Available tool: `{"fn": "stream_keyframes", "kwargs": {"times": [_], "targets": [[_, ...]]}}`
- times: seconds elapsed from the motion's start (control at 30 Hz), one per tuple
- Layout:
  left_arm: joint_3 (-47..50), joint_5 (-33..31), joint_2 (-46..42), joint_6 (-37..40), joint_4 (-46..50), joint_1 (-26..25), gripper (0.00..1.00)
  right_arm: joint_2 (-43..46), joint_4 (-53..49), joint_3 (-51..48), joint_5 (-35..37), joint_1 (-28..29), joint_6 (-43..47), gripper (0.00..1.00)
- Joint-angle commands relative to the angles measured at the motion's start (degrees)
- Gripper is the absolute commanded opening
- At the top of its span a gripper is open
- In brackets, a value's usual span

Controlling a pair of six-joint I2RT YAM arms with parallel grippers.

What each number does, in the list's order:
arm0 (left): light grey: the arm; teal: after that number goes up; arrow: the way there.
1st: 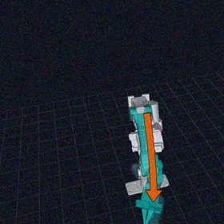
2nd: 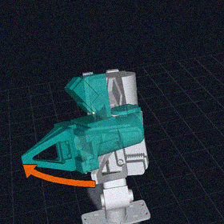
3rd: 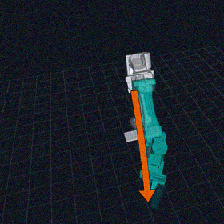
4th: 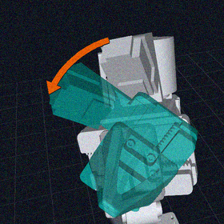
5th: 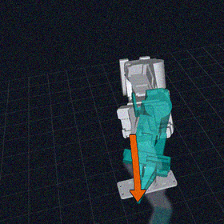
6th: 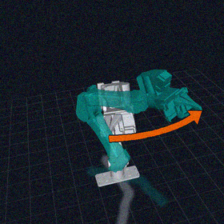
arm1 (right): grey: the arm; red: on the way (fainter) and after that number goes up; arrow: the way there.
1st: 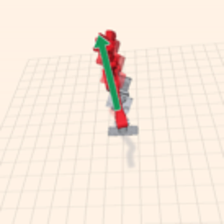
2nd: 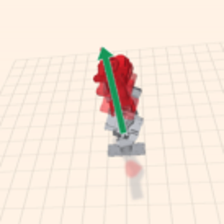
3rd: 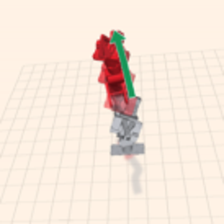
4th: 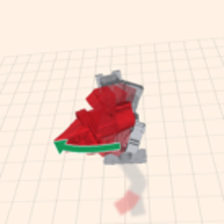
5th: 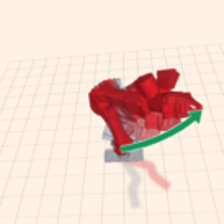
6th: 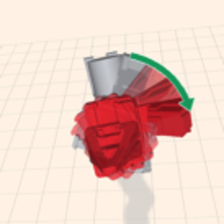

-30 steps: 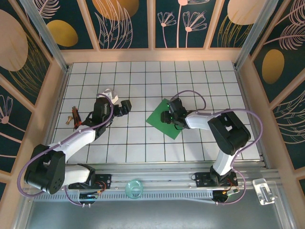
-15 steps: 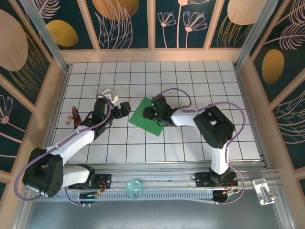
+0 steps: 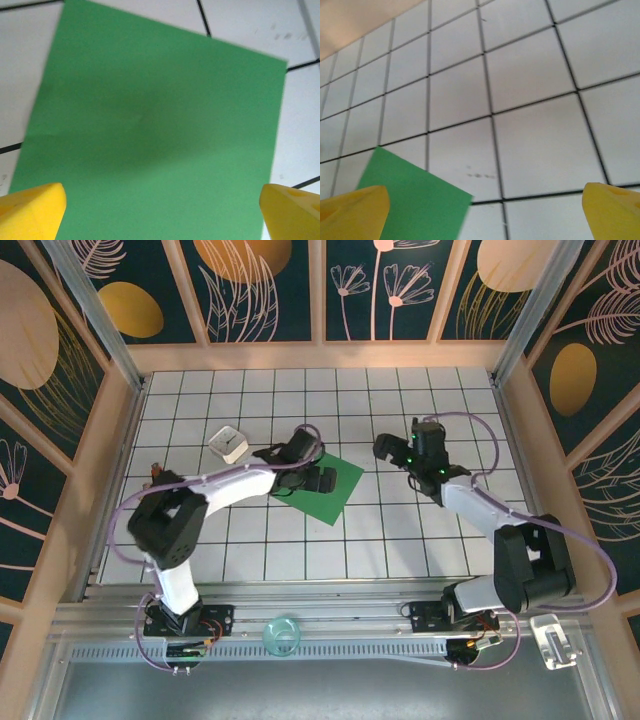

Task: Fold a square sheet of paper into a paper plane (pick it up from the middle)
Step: First fold the square sheet of paper in half at the center of the table.

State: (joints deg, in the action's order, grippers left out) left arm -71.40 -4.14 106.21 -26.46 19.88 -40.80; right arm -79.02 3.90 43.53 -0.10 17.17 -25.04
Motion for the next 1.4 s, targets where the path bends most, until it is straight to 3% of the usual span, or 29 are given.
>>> {"fn": "stream_keyframes", "kwargs": {"times": [0.0,0.5,0.83,1.37], "targets": [[-7.0,-0.8,5.6,4.5,12.2,0.4,0.99,2.3,-0.9,-3.4,-3.5,-2.9,3.3,0.99],[-27.1,-1.6,20.6,9.1,26.5,0.4,0.99,2.9,3.0,-7.8,-9.7,-6.9,3.0,0.99],[-26.5,1.9,23.2,8.7,25.2,0.4,0.99,2.7,3.5,-8.3,-10.0,-7.2,2.9,0.99],[-24.4,0.2,23.2,9.2,24.7,0.4,0.93,2.7,3.1,-8.5,-9.6,-7.4,2.8,0.99]]}}
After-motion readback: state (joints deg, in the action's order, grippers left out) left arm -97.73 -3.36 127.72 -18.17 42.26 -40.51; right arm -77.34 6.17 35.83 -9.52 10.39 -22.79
